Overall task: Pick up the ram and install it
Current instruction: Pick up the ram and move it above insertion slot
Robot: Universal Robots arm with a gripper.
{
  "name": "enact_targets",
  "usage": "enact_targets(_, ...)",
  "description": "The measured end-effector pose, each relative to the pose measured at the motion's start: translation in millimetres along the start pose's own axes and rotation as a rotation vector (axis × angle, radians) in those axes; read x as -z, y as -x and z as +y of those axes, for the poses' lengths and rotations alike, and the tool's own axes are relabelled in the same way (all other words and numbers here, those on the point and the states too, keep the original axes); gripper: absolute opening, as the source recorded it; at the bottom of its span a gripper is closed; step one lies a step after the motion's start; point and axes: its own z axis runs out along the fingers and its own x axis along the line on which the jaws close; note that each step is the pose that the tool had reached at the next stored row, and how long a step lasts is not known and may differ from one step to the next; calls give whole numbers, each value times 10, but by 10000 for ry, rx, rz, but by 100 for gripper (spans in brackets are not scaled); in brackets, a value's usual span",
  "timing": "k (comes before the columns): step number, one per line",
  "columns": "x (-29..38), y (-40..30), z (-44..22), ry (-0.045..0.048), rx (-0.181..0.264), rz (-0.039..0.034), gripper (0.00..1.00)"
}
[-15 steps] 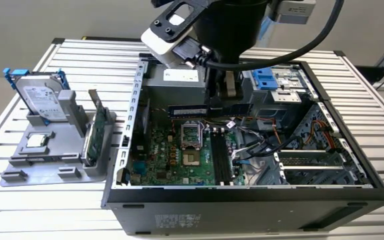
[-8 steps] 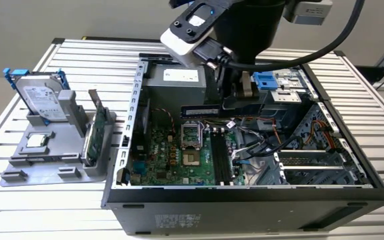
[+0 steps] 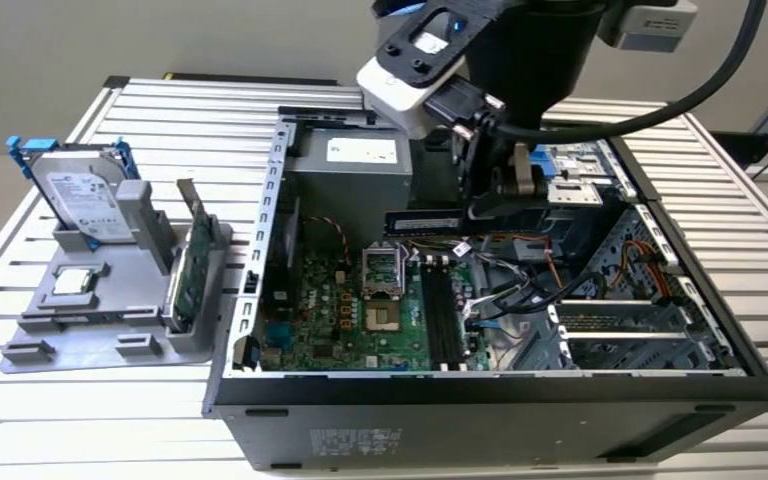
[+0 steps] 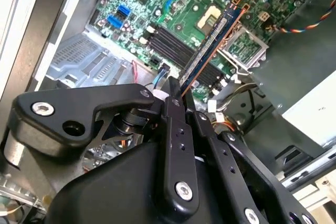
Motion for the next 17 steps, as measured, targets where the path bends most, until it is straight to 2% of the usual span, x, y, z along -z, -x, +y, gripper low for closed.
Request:
enact_targets(10,-5,11,177,-5,-85,-1,0)
enact_targets(17,-7,16,258,-6,-85,-3,0)
